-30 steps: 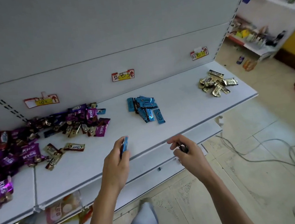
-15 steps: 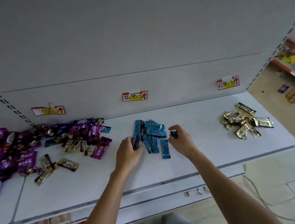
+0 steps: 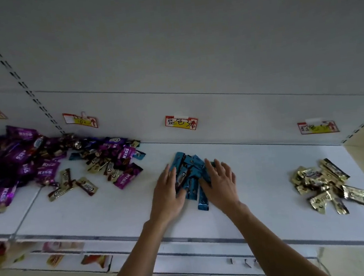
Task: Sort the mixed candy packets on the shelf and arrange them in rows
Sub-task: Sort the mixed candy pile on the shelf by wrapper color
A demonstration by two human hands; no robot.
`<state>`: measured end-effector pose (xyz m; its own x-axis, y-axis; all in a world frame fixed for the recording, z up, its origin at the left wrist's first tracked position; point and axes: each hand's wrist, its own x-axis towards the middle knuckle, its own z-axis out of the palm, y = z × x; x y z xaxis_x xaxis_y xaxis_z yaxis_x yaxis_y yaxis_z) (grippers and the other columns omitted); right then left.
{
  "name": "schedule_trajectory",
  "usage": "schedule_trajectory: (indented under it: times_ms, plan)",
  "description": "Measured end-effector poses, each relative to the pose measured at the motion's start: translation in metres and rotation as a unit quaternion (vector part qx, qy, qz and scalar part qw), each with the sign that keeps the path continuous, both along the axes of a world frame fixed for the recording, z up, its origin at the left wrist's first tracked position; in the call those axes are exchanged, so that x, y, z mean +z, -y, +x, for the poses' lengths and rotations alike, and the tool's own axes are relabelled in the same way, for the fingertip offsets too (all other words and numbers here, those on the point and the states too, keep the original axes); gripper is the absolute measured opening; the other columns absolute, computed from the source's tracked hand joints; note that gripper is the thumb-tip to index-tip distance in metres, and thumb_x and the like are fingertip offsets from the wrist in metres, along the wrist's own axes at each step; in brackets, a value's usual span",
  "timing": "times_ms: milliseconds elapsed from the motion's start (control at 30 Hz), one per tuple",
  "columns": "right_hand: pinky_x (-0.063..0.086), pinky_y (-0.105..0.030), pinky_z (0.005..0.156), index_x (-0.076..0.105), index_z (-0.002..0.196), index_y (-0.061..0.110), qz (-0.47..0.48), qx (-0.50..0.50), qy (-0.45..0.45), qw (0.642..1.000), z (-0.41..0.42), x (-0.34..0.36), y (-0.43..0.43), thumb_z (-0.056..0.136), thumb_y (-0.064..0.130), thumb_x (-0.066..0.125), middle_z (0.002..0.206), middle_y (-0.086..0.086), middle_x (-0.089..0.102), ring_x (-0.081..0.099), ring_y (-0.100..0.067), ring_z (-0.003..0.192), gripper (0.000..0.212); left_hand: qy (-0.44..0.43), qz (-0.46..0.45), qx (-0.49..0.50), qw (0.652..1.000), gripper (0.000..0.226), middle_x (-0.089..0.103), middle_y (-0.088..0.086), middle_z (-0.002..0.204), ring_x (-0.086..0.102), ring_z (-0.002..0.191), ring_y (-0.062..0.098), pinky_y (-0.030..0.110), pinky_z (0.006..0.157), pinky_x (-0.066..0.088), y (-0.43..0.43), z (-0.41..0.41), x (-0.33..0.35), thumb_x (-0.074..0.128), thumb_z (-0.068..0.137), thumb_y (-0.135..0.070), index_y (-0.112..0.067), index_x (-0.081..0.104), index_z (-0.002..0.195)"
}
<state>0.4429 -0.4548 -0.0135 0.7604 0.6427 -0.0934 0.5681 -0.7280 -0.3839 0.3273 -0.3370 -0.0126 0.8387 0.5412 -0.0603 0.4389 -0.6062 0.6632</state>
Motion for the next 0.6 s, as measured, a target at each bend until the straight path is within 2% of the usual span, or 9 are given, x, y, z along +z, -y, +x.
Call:
schedule_trajectory:
  times_ms: [67,100,200,267,300,400,500,600]
  plan:
    - [0.01,-0.044,0.117,0.019,0.148,0.025,0.034,0.008,0.008,0.999,-0.001,0.011,0.001,0.096,0.042,0.041,0.156,-0.004,0.017,0.007,-0.025,0.143,0.059,0.021,0.012,0.026,0.999,0.055,0.018,0.0,0.155,0.014,0.142,0.017,0.027,0.114,0.011,-0.011,-0.018,0.013,0.048,0.095,-0.024,-0.016,0.027,0.145]
    - [0.015,-0.046,0.116,0.026,0.147,0.022,0.075,0.011,0.014,0.997,-0.005,0.02,0.0,0.095,0.038,0.044,0.153,-0.005,0.024,0.013,-0.025,0.142,0.057,0.028,0.014,0.043,0.999,0.049,0.028,0.002,0.151,0.022,0.14,0.019,0.029,0.113,0.016,-0.019,-0.03,0.021,0.049,0.094,-0.022,-0.017,0.037,0.141]
    - [0.038,-0.046,0.104,0.051,0.132,0.01,0.205,0.035,0.006,0.978,-0.033,0.047,-0.014,0.087,0.025,0.054,0.133,-0.009,0.053,0.043,-0.029,0.127,0.048,0.07,0.008,0.131,0.989,0.041,0.054,0.007,0.128,0.048,0.12,0.024,0.033,0.1,0.036,-0.038,-0.076,0.048,0.048,0.088,-0.03,-0.015,0.056,0.126]
    - [0.045,-0.041,0.097,0.056,0.126,0.008,0.263,0.043,-0.048,0.963,-0.064,0.063,-0.029,0.086,0.013,0.06,0.121,-0.007,0.06,0.052,-0.029,0.117,0.04,0.109,-0.02,0.199,0.974,0.034,0.057,0.003,0.117,0.053,0.106,0.017,0.028,0.088,0.04,-0.04,-0.111,0.065,0.05,0.091,-0.023,-0.019,0.057,0.124]
    - [0.045,-0.039,0.097,0.057,0.126,0.011,0.278,0.046,-0.079,0.956,-0.081,0.071,-0.036,0.087,0.01,0.061,0.119,0.0,0.059,0.053,-0.026,0.115,0.039,0.128,-0.026,0.221,0.967,0.032,0.058,-0.001,0.114,0.053,0.102,0.012,0.025,0.084,0.04,-0.039,-0.13,0.072,0.052,0.092,-0.017,-0.022,0.057,0.123]
    - [0.042,-0.03,0.1,0.056,0.126,0.022,0.306,0.065,-0.14,0.939,-0.124,0.094,-0.053,0.089,0.014,0.059,0.118,0.023,0.051,0.05,-0.013,0.115,0.038,0.175,-0.046,0.263,0.948,0.03,0.059,-0.012,0.109,0.054,0.097,-0.003,0.018,0.077,0.043,-0.034,-0.184,0.093,0.054,0.091,-0.014,-0.03,0.056,0.116]
    - [0.041,-0.015,0.093,0.056,0.125,0.03,0.343,0.067,-0.195,0.916,-0.165,0.113,-0.066,0.09,0.018,0.057,0.124,0.018,0.056,0.051,-0.004,0.114,0.037,0.208,-0.073,0.281,0.934,0.029,0.06,-0.019,0.106,0.055,0.096,-0.006,0.014,0.079,0.044,-0.039,-0.235,0.111,0.055,0.09,-0.014,-0.034,0.057,0.111]
    - [0.044,-0.017,0.091,0.057,0.12,0.034,0.368,0.06,-0.221,0.901,-0.212,0.125,-0.077,0.09,0.016,0.056,0.118,0.021,0.06,0.054,0.002,0.11,0.036,0.221,-0.072,0.282,0.931,0.03,0.063,-0.021,0.1,0.057,0.094,-0.006,0.012,0.078,0.044,-0.053,-0.286,0.123,0.058,0.089,-0.012,-0.033,0.061,0.11]
